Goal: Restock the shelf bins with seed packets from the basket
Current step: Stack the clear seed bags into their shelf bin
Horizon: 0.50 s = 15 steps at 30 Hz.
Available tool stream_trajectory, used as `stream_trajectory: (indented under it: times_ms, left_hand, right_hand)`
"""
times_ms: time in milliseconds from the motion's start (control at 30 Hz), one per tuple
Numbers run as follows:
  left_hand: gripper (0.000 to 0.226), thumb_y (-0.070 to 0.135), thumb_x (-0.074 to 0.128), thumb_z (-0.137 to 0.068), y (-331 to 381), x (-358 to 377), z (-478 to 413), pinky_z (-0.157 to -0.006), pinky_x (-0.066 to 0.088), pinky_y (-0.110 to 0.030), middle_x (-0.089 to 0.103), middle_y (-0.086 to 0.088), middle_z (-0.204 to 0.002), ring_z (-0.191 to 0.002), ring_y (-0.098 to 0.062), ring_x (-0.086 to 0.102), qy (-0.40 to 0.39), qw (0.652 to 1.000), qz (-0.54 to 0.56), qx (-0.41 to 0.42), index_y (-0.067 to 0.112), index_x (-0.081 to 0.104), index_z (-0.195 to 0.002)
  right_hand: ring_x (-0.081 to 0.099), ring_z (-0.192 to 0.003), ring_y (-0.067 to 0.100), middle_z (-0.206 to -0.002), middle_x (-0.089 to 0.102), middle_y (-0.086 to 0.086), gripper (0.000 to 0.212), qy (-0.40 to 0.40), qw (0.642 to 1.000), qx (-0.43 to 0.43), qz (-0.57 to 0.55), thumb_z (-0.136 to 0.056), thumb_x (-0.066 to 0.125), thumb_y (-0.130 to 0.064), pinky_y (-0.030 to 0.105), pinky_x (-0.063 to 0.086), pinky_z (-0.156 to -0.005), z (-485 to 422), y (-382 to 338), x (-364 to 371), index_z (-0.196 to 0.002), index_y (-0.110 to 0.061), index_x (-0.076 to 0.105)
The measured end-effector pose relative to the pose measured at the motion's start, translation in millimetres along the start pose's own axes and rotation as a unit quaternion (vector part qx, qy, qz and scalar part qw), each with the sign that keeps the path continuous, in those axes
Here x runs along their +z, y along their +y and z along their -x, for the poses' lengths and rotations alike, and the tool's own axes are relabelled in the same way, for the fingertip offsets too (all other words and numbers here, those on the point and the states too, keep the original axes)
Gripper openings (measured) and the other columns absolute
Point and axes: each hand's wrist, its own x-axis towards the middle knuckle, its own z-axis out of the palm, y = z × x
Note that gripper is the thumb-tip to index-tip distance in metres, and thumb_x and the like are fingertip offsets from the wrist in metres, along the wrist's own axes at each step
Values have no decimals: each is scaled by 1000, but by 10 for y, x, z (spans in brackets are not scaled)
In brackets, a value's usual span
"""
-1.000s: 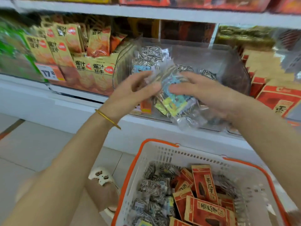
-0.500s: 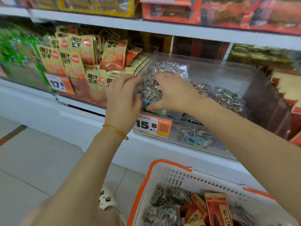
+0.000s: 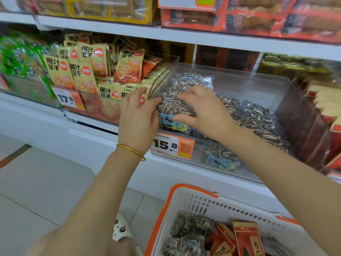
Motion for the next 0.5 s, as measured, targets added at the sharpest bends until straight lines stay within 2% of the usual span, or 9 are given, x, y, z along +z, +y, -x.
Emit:
stream_trajectory:
  times_ms: [100,200,333,500]
  left_hand:
    - [35,16,45,-85,-23,22,-4,-97,37,-50,51,-23,-126,-115,-44,44,-5,1000,-9,5,13,66,-113]
    - [39,20,41,-84,-13,49,5,-96,38,-50,50,-24,-127,-115,-44,44,-3,1000,-9,9,13,65,-114]
    - [40,18,38,-85,11,73,6,-94,40,-51,51,-25,-125,-113,-44,46,9,1000,-8,6,11,66,-113]
    - [39,20,37,-87,0,78,25,-93,39,-51,52,-25,-124,-112,-45,46,7,1000,-10,3,13,66,-112]
  right_hand:
    - [37,-122,23,-131,45,1,63,-8,1000,-4,22,-89,49,-53,35,37,-97,5,-25,17,-142,-19,41]
    - [37,-122,23,-131,45,2,54,-17,1000,-1,7,-94,44,-47,35,36,-98,19,-13,-15,-140,-20,42]
    - [44,-116,27,-122,52,5,39,13,999,5,-33,-93,50,-42,38,39,-95,-26,-46,-7,-125,-19,54]
    - [42,-112,26,-121,50,1,35,2,1000,4,7,-93,47,-45,39,41,-91,-6,-36,41,-117,-21,56]
